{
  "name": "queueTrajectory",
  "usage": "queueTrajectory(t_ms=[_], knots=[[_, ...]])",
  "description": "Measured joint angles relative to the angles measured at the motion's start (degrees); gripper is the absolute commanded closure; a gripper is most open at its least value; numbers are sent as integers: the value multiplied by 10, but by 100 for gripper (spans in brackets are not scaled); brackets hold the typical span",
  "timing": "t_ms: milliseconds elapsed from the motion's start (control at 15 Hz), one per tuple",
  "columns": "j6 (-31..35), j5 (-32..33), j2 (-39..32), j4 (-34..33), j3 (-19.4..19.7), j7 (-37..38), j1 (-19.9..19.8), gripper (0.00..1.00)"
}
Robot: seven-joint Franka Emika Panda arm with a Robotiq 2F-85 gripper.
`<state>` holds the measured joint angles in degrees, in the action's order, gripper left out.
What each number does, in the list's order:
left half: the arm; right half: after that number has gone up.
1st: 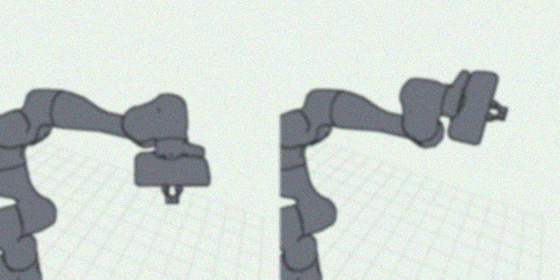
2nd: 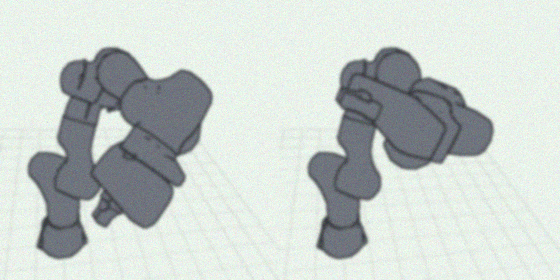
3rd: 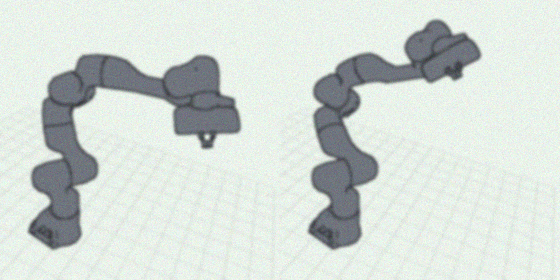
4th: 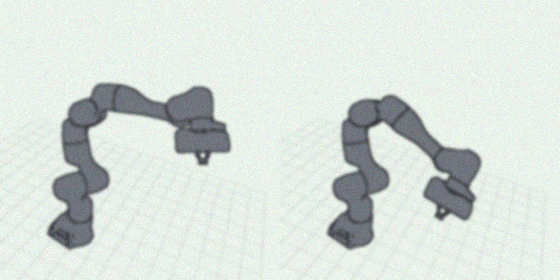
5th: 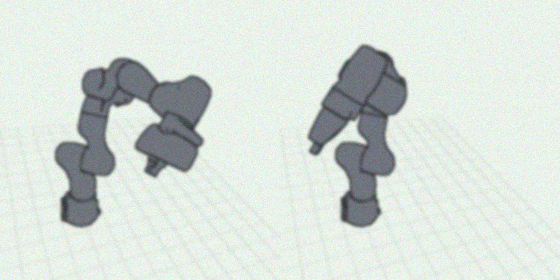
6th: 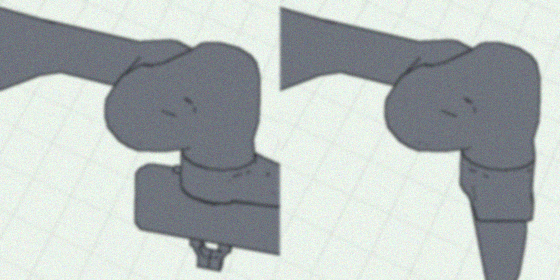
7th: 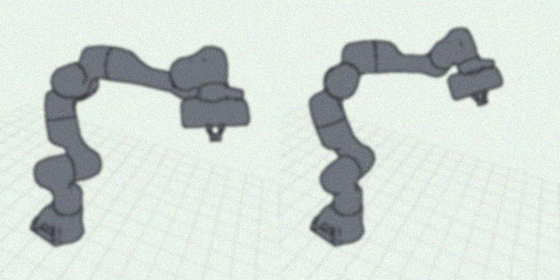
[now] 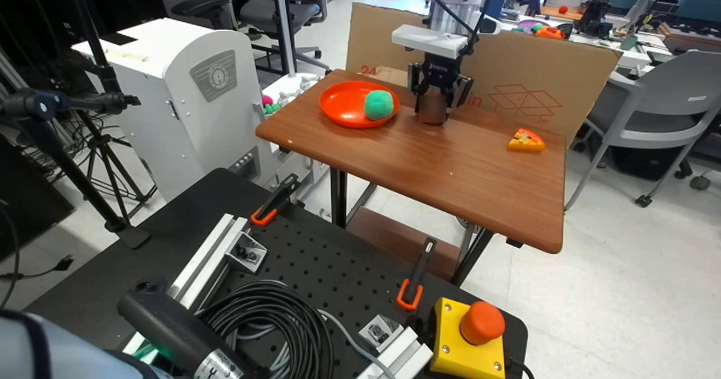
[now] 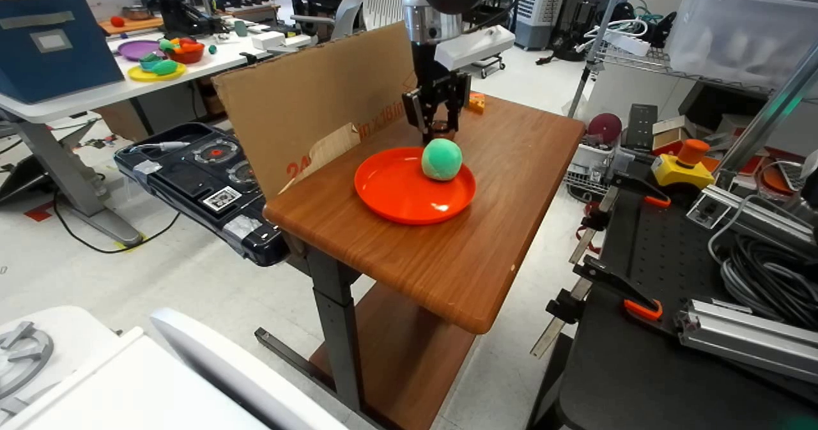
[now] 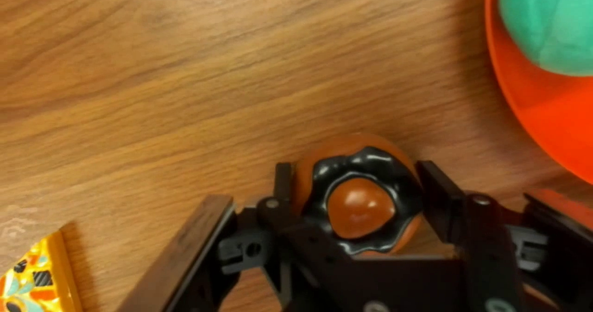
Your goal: Move the donut to the right front corner
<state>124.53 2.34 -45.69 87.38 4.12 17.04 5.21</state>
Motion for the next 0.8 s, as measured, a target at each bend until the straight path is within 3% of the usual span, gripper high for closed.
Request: queueTrajectory(t_ms=[200,400,800], knots=[[-23,2,19,12,1,-4,0,58],[-24,4,67,68,18,-3,-5,58],[-23,2,109,121,65,23,-66,58]])
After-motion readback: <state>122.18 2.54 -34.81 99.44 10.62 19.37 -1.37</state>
